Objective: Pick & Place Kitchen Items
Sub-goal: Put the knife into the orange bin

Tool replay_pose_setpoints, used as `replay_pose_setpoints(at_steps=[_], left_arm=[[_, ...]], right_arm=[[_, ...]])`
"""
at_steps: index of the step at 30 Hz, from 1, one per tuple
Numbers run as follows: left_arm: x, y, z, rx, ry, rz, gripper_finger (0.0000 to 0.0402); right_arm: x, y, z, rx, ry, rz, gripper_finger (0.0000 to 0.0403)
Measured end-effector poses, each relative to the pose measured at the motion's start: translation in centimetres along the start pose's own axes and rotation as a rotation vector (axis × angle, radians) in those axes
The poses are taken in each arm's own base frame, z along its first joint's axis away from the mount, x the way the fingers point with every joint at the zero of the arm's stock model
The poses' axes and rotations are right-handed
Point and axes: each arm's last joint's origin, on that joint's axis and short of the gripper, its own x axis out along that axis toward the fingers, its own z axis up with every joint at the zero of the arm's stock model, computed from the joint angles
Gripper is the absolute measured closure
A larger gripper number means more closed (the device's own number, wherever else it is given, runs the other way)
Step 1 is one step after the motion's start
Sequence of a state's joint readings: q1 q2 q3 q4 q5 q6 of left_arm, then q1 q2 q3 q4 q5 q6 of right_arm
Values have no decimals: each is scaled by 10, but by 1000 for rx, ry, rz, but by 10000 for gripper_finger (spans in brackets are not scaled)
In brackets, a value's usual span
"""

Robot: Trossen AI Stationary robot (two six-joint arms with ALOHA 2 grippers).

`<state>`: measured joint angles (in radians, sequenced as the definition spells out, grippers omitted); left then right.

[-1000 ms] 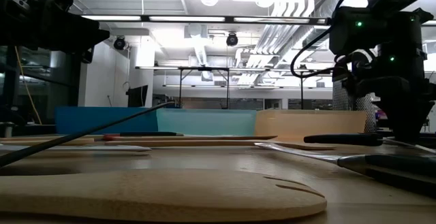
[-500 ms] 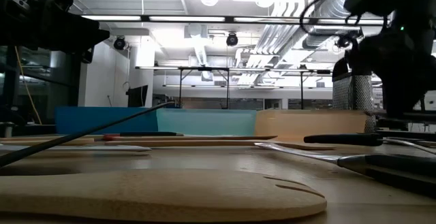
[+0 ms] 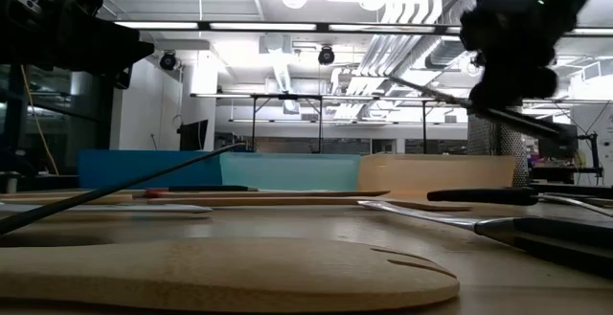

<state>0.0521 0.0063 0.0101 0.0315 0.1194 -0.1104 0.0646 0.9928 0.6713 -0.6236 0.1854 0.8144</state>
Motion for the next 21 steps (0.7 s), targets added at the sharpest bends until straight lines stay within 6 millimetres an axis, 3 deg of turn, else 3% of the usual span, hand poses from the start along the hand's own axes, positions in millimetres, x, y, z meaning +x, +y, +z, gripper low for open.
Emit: replay_pose_setpoints(at_steps=[10, 21], left_arm=[[0, 0, 0, 0, 0, -1, 258], [0, 0, 0, 0, 0, 0, 258]], right_arm=[[-21, -21, 55, -217, -38, -98, 338], [-20, -58, 80, -356, -59, -325, 338]])
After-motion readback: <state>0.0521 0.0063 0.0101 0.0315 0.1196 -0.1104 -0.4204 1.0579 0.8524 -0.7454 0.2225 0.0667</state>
